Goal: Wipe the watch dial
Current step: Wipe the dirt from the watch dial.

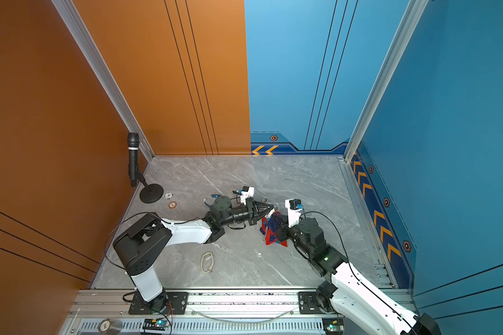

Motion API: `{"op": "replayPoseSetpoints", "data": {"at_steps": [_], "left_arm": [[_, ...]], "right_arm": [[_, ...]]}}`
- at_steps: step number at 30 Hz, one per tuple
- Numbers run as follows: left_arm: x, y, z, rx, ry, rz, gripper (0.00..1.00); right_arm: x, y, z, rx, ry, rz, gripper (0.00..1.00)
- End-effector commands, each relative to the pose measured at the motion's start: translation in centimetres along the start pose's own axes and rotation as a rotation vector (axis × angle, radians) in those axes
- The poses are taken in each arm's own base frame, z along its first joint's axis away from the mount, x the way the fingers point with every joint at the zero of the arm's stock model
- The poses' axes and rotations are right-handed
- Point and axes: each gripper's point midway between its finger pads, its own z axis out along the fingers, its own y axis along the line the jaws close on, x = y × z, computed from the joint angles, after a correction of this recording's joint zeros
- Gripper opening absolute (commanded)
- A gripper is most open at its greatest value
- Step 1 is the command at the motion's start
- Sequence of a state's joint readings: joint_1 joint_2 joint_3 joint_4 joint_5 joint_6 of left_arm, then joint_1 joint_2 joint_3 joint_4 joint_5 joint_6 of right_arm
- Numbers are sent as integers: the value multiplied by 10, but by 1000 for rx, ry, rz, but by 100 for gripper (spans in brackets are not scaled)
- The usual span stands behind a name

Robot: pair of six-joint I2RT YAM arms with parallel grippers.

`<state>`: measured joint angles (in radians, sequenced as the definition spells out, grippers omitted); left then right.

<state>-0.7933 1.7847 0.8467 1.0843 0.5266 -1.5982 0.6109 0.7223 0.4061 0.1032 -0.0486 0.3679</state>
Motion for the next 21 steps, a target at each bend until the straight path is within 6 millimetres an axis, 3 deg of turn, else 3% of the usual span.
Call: {"op": "replayPoseSetpoints", "data": {"at_steps": [1, 7, 15, 21], "left_arm": [[16, -21, -1, 86, 39, 27, 0], [14, -16, -5, 75, 41, 32, 0], [13, -8, -5, 62, 58, 36, 0], [14, -7, -5, 59, 56, 34, 0]], "right_arm": [[-6, -4, -8, 27, -5, 10, 0], [-23, -15, -31, 102, -31, 9, 0], [-44, 3, -45, 37, -54, 33, 0], [-56, 13, -45, -1, -83, 55, 0]]}}
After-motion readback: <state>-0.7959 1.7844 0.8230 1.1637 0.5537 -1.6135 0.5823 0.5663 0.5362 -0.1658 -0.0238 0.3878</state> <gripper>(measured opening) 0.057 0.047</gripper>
